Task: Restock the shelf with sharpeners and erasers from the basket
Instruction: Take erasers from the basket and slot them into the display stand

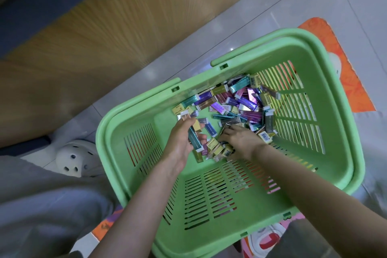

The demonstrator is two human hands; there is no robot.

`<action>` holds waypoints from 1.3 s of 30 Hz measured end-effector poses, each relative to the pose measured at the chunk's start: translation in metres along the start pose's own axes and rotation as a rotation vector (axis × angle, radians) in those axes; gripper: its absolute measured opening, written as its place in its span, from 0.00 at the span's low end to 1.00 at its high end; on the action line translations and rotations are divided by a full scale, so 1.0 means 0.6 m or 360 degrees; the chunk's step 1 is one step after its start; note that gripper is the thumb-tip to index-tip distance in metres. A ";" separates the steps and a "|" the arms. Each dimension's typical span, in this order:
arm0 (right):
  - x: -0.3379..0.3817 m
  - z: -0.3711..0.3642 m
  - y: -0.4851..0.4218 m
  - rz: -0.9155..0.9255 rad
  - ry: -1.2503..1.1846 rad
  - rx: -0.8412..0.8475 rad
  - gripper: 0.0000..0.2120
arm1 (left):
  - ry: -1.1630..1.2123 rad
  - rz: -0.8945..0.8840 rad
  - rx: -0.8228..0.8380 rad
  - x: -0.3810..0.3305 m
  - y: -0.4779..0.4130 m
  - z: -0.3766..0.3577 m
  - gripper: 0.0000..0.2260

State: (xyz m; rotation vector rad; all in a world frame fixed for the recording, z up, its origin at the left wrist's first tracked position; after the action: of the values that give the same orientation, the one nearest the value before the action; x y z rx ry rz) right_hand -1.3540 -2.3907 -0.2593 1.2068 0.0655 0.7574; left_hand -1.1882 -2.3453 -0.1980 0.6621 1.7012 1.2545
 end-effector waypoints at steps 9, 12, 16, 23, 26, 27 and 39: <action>0.001 -0.014 -0.023 -0.0005 0.0241 0.0068 0.20 | -0.0020 0.0016 -0.0005 -0.003 0.006 0.003 0.08; 0.004 -0.010 -0.021 0.0009 0.0232 0.0044 0.23 | -0.0041 0.0015 -0.0010 0.000 0.009 0.005 0.07; -0.001 0.009 -0.007 -0.0018 -0.0030 -0.0021 0.25 | 0.0003 0.0025 -0.0072 0.003 0.014 0.009 0.08; 0.002 0.083 0.060 -0.0040 -0.0831 -0.0402 0.14 | -0.0036 0.0014 -0.0215 0.013 0.025 0.019 0.11; 0.016 0.125 0.092 -0.0006 -0.1229 -0.0562 0.08 | -0.0045 0.0039 -0.0227 0.008 0.034 0.020 0.08; 0.023 0.137 0.103 0.0014 -0.1338 -0.0612 0.06 | -0.0015 0.0049 -0.0194 0.005 0.039 0.017 0.08; 0.155 0.211 0.215 0.0215 -0.1726 -0.1211 0.06 | 0.0448 -0.0287 0.0343 -0.078 0.149 -0.018 0.08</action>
State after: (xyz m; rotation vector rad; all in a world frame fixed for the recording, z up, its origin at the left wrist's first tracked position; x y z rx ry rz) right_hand -1.2927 -2.4236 -0.0683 0.7446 -1.1097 0.1134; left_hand -1.1840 -2.3580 -0.0974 0.4581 2.1000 1.0849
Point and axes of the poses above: each hand's wrist, its own y-axis away from the middle knuckle, its own z-axis out of the back of the hand, x = y × z, the point moved 3 cm from there along -y, towards the middle knuckle, and after that the axes turned 9 degrees about -y, right-handed, at the moved point
